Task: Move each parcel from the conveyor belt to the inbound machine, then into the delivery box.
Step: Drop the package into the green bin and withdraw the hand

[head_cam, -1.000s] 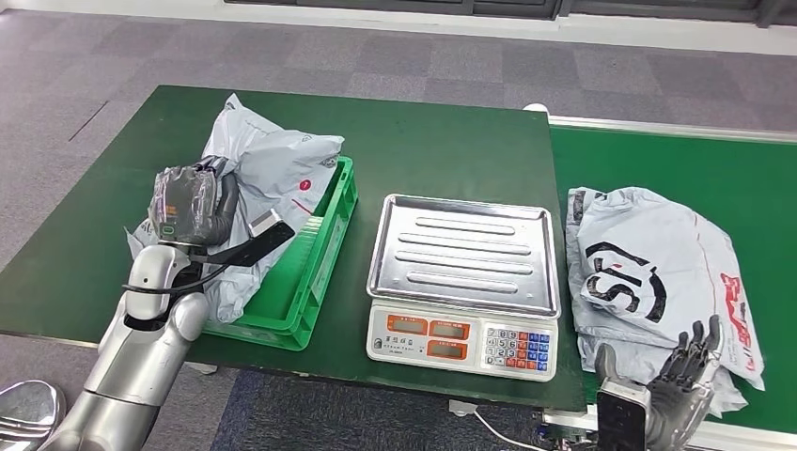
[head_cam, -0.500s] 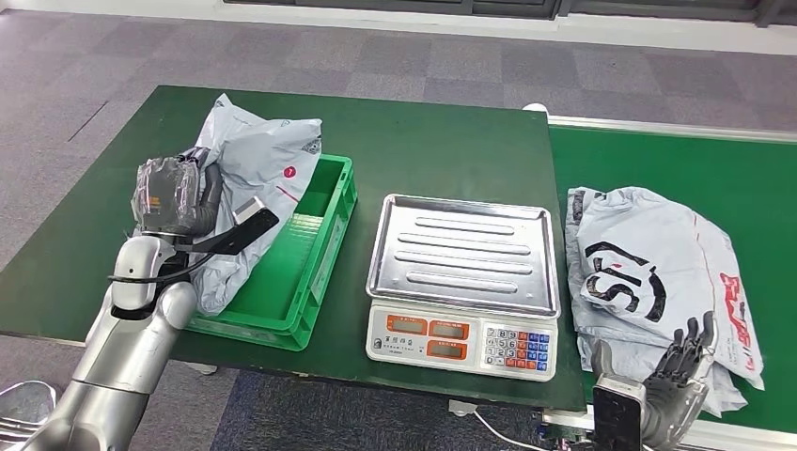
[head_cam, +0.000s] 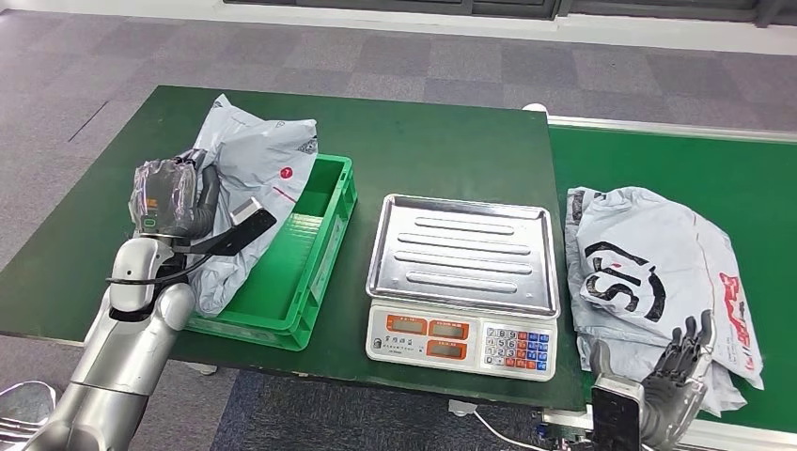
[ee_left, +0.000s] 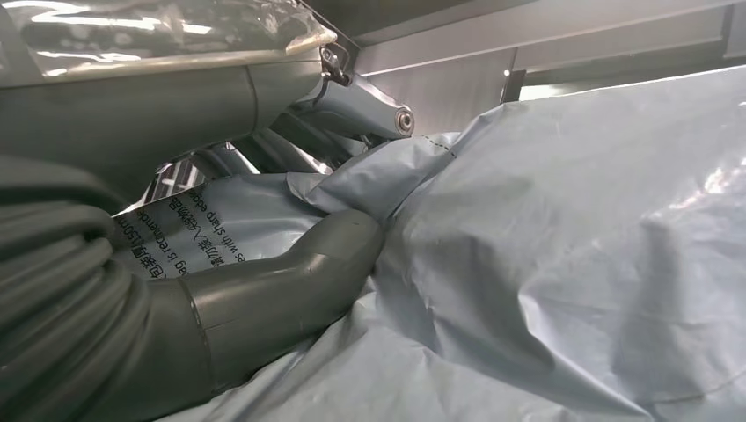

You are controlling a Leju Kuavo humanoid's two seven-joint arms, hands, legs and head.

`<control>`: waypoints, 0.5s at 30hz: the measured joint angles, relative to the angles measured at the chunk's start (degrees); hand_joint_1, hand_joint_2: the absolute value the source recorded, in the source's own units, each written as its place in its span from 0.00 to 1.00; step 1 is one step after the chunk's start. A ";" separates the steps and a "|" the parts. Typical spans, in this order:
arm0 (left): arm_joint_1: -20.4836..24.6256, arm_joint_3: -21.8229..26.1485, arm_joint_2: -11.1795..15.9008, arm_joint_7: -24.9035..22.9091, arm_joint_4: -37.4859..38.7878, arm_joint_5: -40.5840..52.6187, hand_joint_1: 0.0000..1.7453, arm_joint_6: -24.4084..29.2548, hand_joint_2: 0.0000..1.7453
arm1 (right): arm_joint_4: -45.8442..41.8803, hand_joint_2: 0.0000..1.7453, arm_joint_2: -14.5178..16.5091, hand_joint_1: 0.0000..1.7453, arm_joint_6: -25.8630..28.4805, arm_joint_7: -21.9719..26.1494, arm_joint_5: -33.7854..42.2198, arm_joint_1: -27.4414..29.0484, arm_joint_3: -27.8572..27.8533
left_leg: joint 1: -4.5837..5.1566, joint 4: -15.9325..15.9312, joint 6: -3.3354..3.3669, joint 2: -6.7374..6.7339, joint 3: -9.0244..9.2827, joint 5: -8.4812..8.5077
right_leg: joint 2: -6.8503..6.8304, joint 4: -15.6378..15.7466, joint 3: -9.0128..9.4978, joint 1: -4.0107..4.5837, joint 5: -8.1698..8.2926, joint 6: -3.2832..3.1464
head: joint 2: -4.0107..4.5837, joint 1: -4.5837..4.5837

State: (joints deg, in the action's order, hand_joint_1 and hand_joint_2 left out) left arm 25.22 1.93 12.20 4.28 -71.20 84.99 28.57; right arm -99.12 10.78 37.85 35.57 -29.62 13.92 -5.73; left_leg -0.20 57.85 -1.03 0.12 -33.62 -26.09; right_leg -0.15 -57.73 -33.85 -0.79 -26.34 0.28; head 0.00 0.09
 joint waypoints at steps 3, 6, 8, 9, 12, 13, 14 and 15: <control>0.21 0.03 -0.06 -0.03 0.89 0.55 1.00 -0.22 1.00 | 0.00 1.00 0.00 0.00 -0.14 -0.19 -0.29 -0.28 0.00 | 0.00 0.00 0.00 0.00 0.00 0.00 | 0.00 0.00 -0.01 0.00 0.00 0.00 | -0.01 0.00; 0.80 0.03 -0.28 -0.03 2.49 1.28 1.00 -0.71 1.00 | 0.00 1.00 0.00 0.00 -0.32 -0.55 -0.50 -0.49 0.00 | 0.00 0.00 0.00 -0.01 0.01 0.00 | 0.01 0.00 -0.01 0.00 0.00 0.00 | 0.00 0.00; 1.24 0.03 -0.63 0.04 3.79 1.71 1.00 -1.11 1.00 | 0.00 1.00 0.00 0.00 -0.57 -0.79 -0.81 -0.54 0.00 | 0.00 0.00 0.00 -0.02 0.02 0.00 | 0.02 0.00 -0.01 0.00 0.00 0.00 | 0.00 0.00; 1.48 0.03 -0.87 0.12 4.60 1.85 1.00 -1.26 1.00 | 0.00 1.00 0.00 0.00 -0.67 -0.89 -0.93 -0.57 0.00 | 0.00 0.00 0.00 -0.03 0.03 0.00 | 0.02 0.00 -0.01 0.00 0.00 0.00 | 0.00 0.00; 2.59 -0.03 -1.93 0.28 7.66 2.03 1.00 -1.50 1.00 | -0.01 1.00 0.00 0.00 -0.90 -1.04 -1.05 -0.67 0.00 | 0.01 0.00 0.00 -0.05 0.05 0.00 | 0.05 0.00 -0.02 0.00 0.01 0.00 | 0.00 0.00; 3.16 -0.07 -2.44 0.29 8.99 2.14 1.00 -1.65 1.00 | -0.01 1.00 0.00 0.00 -0.99 -1.09 -1.05 -0.69 0.00 | 0.01 0.00 0.00 -0.05 0.05 0.00 | 0.05 0.00 -0.01 0.00 0.01 0.00 | 0.00 0.00; 3.75 -0.11 -2.94 0.29 10.40 2.32 1.00 -1.87 1.00 | -0.02 1.00 0.01 0.00 -1.07 -1.14 -1.07 -0.69 0.00 | 0.01 0.00 0.00 -0.06 0.05 0.00 | 0.06 0.00 -0.01 0.00 0.01 0.00 | 0.00 0.00; 4.31 -0.15 -3.45 0.29 11.79 2.60 1.00 -2.15 1.00 | -0.04 1.00 0.01 0.00 -1.13 -1.19 -1.10 -0.68 0.00 | 0.01 0.00 0.00 -0.09 0.05 0.00 | 0.07 0.00 -0.01 -0.01 0.02 0.00 | 0.00 0.00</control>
State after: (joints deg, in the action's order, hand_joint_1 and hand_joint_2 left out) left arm 29.53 1.79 8.75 4.57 -59.41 87.59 26.42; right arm -99.16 10.78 36.71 34.38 -30.73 13.23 -5.73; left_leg -0.19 57.86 -1.03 0.03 -33.57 -26.09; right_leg -0.07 -57.73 -33.86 -0.79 -26.32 0.28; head 0.00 0.09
